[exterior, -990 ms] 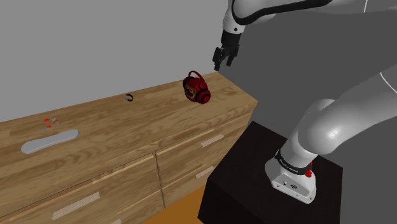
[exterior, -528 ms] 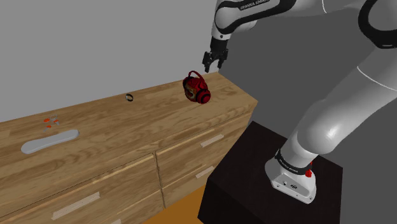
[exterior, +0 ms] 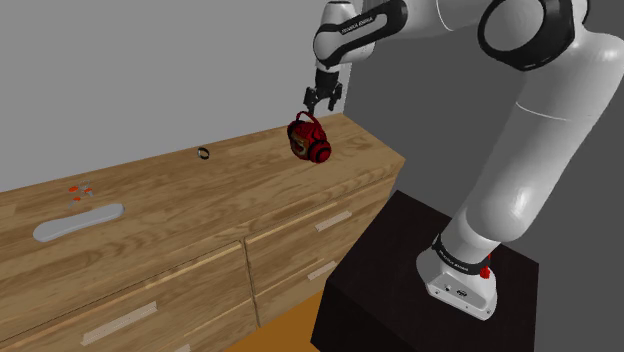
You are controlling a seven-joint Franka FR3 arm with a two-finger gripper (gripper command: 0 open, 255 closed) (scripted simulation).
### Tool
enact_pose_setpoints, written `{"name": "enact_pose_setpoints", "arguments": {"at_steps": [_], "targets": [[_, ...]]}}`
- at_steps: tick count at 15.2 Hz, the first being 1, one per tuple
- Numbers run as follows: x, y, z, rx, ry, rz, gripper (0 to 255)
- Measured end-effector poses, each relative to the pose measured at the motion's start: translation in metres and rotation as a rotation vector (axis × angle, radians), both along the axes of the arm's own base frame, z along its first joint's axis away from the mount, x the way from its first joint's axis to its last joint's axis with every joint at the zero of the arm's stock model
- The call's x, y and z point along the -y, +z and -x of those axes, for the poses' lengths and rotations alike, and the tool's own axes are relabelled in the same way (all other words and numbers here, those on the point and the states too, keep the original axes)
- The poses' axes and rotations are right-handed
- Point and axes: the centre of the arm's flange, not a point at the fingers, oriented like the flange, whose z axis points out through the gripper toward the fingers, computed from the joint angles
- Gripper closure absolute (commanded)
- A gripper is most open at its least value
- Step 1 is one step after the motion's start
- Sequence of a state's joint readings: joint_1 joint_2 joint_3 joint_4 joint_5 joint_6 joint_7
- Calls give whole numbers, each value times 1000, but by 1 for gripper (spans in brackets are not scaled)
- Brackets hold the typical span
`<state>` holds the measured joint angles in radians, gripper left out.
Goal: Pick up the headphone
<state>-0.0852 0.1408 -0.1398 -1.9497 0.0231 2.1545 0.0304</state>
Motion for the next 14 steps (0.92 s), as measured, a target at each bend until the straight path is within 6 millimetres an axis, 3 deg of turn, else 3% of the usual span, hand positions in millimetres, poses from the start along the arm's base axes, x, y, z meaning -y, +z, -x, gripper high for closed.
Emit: {"name": "enact_pose_setpoints", "arguments": {"at_steps": [6,14], "targets": [[37,-43,-59,3,-64,12,0],[40,-84,-68,3,-74,15,0]]}}
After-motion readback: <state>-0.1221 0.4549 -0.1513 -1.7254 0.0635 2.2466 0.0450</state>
